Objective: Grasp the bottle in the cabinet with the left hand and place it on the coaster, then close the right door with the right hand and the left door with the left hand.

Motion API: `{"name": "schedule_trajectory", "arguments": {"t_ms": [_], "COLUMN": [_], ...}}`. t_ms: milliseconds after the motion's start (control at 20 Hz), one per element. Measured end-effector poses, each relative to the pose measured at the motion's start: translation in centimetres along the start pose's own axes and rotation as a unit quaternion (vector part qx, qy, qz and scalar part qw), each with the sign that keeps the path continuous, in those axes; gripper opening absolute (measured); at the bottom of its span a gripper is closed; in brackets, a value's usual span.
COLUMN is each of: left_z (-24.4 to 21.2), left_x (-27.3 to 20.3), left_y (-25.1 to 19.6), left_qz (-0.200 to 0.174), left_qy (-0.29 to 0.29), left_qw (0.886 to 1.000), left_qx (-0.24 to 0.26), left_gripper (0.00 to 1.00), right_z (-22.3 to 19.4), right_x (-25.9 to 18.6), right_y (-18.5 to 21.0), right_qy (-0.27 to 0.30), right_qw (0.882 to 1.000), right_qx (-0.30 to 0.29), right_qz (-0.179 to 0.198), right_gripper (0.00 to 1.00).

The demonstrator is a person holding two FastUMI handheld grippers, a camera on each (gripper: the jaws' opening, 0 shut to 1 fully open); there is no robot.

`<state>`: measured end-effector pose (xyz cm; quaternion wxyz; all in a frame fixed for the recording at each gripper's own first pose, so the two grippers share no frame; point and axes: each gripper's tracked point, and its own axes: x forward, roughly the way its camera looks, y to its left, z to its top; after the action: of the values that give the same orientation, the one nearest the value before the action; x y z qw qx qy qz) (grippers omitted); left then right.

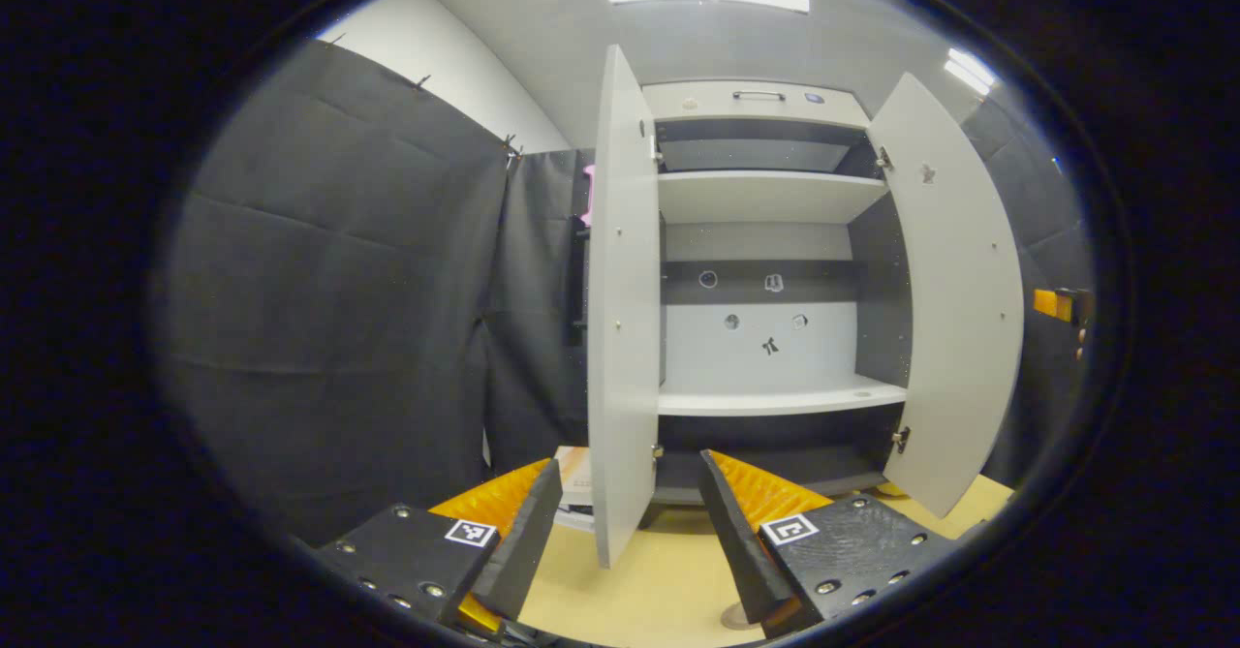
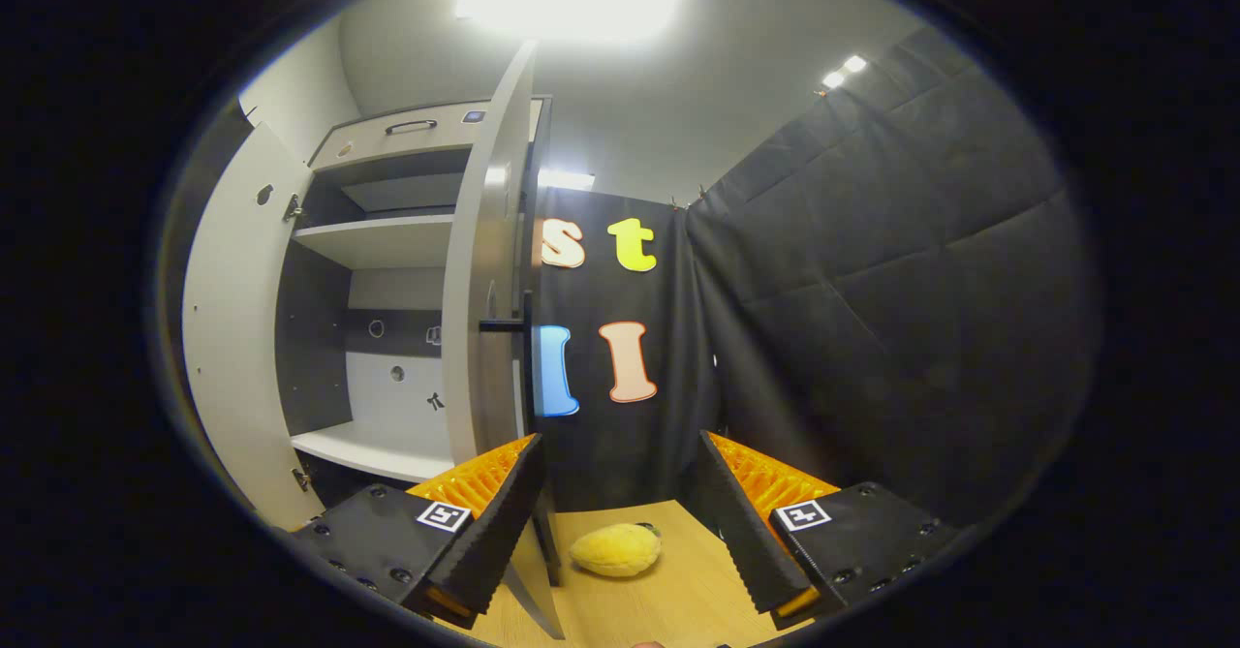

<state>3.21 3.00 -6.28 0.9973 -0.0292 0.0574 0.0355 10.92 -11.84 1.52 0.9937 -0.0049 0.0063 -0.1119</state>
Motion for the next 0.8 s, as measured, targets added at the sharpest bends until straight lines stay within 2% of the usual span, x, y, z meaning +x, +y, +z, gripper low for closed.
{"name": "schedule_trajectory", "arguments": {"t_ms": [50, 200, 500, 550, 600, 650, 700, 750, 800], "left_z": [0.2, 0.7, 0.8, 0.9, 1.0, 1.0, 1.1, 1.0, 0.9], "left_x": [0.1, 0.8, 2.7, 3.0, 3.4, 3.6, 3.9, 4.3, 4.8], "left_y": [1.0, 3.9, 8.3, 8.7, 9.0, 9.2, 9.4, 9.5, 9.4], "left_qz": [0.005, 0.017, 0.027, 0.026, 0.024, 0.019, 0.016, 0.011, 0.006], "left_qy": [-0.003, -0.008, -0.008, -0.008, -0.008, -0.009, -0.009, -0.011, -0.011], "left_qw": [1.0, 1.0, 1.0, 1.0, 1.0, 1.0, 1.0, 1.0, 1.0], "left_qx": [-0.001, -0.012, 0.007, 0.007, 0.005, 0.001, -0.002, -0.004, -0.005], "left_gripper": [0.77, 0.9, 0.9, 0.9, 0.9, 0.9, 0.9, 0.9, 0.9], "right_z": [0.3, 0.6, 1.1, 1.0, 1.0, 1.0, 1.0, 1.2, 1.3], "right_x": [0.7, 2.5, 3.3, 3.0, 2.8, 2.8, 2.8, 2.7, 2.7], "right_y": [-0.2, -1.0, 0.0, -0.1, 0.0, -0.1, 0.0, 0.4, 0.7], "right_qy": [-0.001, 0.001, -0.002, -0.001, -0.003, -0.002, -0.001, -0.002, -0.002], "right_qw": [1.0, 0.998, 0.995, 0.995, 0.995, 0.995, 0.995, 0.994, 0.994], "right_qx": [-0.004, -0.022, -0.02, -0.017, -0.015, -0.017, -0.02, -0.024, -0.029], "right_qz": [-0.016, -0.061, -0.097, -0.099, -0.099, -0.099, -0.102, -0.104, -0.105], "right_gripper": [0.98, 0.96, 0.96, 0.92, 0.96, 0.96, 0.91, 0.95, 0.95]}}
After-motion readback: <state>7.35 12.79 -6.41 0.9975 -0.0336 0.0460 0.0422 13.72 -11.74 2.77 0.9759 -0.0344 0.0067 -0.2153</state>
